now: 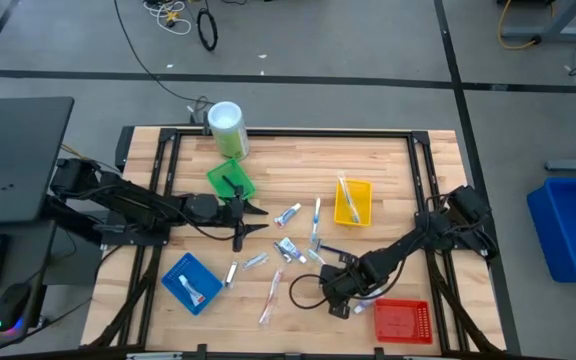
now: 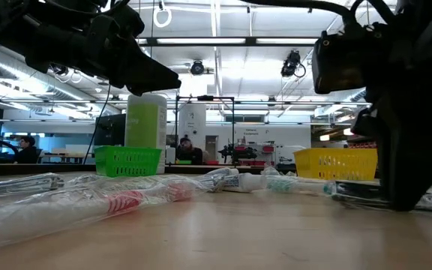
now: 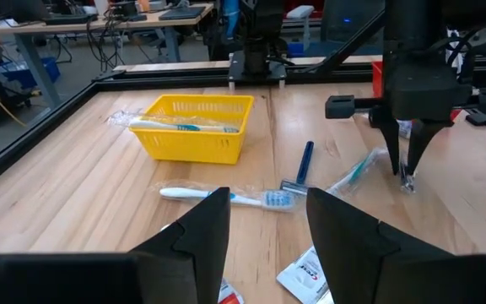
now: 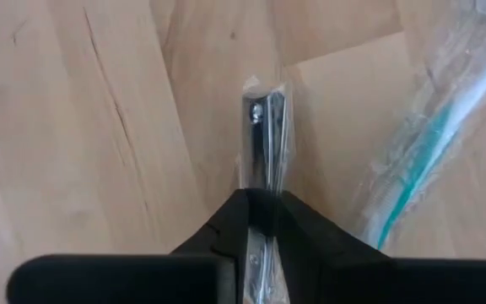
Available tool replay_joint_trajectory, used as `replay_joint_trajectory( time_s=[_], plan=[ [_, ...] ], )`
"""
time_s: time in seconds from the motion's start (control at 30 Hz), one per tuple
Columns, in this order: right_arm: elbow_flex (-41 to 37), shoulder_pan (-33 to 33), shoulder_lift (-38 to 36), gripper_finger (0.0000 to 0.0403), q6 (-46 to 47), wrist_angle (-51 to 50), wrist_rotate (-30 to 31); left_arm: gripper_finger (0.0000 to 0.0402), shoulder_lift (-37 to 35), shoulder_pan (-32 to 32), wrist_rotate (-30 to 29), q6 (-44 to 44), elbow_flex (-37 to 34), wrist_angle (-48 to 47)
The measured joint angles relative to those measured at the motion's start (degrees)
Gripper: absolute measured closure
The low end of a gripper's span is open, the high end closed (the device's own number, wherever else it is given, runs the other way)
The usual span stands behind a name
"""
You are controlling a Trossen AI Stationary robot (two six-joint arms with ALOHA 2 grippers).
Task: Pick & Place Travel size toiletries
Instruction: Put the nail cutter into the red bin
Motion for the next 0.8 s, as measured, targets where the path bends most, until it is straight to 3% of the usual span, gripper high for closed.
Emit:
replay_joint_trajectory(
  time_s=[0.17, 0.47, 0.63, 0.8],
  plan=[
    [0.0, -0.3, -3.7, 0.0349, -1.2, -1.8, -4.7, 0.0236, 0.0, 0.0, 0.0, 0.0, 0.0, 0.0],
    [1.6, 2.4, -17.7, 0.0363, 4.1, -13.5, -20.0, 0.0236, 0.0, 0.0, 0.0, 0.0, 0.0, -0.5],
    [1.6, 9.9, -25.0, 0.0363, 16.6, -24.3, -21.0, 0.0236, 0.0, 0.0, 0.0, 1.5, 0.0, -1.2],
    [-0.4, 21.4, -25.7, 0.0363, 30.7, -25.9, -19.5, 0.0236, 0.0, 0.0, 0.0, 3.4, 0.0, -1.3]
  ],
)
